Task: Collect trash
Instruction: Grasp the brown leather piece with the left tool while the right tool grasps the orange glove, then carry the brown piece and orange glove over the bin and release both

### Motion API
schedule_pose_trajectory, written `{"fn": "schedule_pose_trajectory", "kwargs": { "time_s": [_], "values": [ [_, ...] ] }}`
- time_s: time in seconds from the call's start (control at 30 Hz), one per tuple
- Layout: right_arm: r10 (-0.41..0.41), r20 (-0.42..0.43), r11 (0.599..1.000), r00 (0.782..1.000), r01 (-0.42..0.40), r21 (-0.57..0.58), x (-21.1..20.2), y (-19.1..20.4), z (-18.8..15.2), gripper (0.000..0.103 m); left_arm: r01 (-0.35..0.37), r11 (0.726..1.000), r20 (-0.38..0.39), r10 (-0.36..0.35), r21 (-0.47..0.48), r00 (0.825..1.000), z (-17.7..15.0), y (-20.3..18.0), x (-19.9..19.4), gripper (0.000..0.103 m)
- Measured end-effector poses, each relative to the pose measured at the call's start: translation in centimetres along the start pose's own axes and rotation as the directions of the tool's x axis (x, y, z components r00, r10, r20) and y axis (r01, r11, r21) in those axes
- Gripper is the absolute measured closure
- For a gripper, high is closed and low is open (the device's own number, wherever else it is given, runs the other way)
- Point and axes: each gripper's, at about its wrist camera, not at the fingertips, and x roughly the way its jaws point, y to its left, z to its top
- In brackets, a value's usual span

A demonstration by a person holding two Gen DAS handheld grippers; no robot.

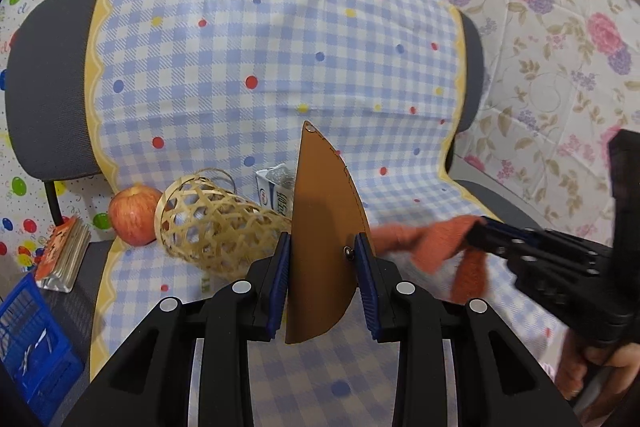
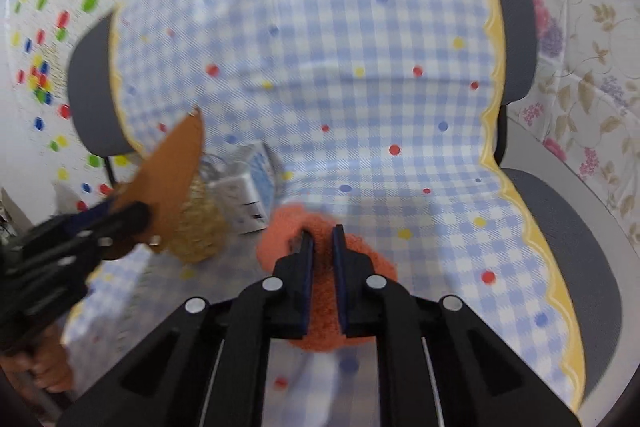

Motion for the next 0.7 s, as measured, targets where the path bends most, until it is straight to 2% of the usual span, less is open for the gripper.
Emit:
{"fn": "schedule_pose_trajectory", "kwargs": {
  "time_s": [0.33,0.7],
  "values": [
    [-0.026,0.039,0.995,0.999,0.022,0.099,-9.0,-1.2,-4.9,0.093,0.072,0.997,-0.012,-0.072,0.041,0.997,-4.4,-3.2,-5.8,0.070],
    [-0.131,0.082,0.976,0.988,0.114,0.186,-16.2,-3.6,-10.8,0.093,0.190,0.970,-0.028,-0.188,0.152,0.982,-8.0,-9.8,-9.7,0.070]
  ]
}}
